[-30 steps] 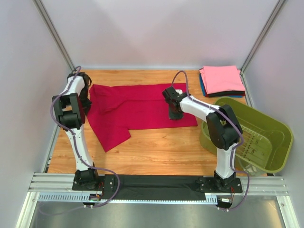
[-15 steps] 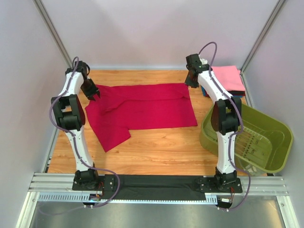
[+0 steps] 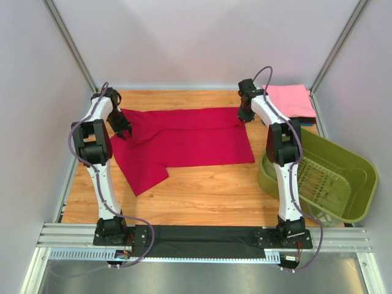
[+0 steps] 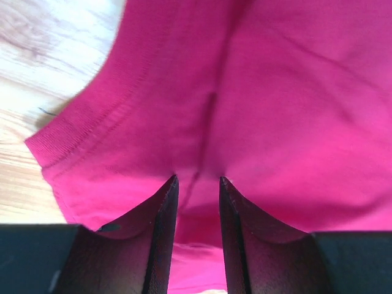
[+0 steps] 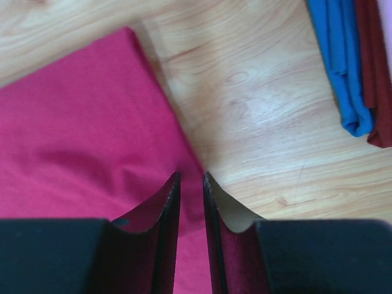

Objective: Fold and stack the t-shirts

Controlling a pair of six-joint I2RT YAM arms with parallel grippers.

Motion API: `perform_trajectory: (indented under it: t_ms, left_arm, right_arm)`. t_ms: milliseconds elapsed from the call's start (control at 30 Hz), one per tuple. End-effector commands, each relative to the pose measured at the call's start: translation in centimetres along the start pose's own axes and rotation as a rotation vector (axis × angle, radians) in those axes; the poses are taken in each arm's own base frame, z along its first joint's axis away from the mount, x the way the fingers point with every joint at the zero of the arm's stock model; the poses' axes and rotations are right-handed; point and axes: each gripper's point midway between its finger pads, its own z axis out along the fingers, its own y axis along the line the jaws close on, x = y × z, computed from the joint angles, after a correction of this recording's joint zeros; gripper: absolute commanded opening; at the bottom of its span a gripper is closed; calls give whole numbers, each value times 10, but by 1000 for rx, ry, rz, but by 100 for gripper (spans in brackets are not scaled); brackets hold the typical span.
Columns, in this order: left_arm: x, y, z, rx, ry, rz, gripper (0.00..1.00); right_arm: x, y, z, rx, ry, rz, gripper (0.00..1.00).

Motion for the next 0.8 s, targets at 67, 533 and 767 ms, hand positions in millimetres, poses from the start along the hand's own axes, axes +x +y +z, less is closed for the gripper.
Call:
perform_trajectory:
  t_ms: [67, 533, 767]
  left_arm:
    - [9, 20, 11, -99, 48, 17, 39]
    - [-10, 6, -13, -32, -20, 47, 40]
    - [-14, -14, -25, 72, -35, 52, 41]
  right_arm:
    - [-4, -13, 12, -9, 18, 29, 19]
    - [-24, -4, -13, -67, -29, -4, 15]
    - [-25, 7, -41, -94, -54, -31, 17]
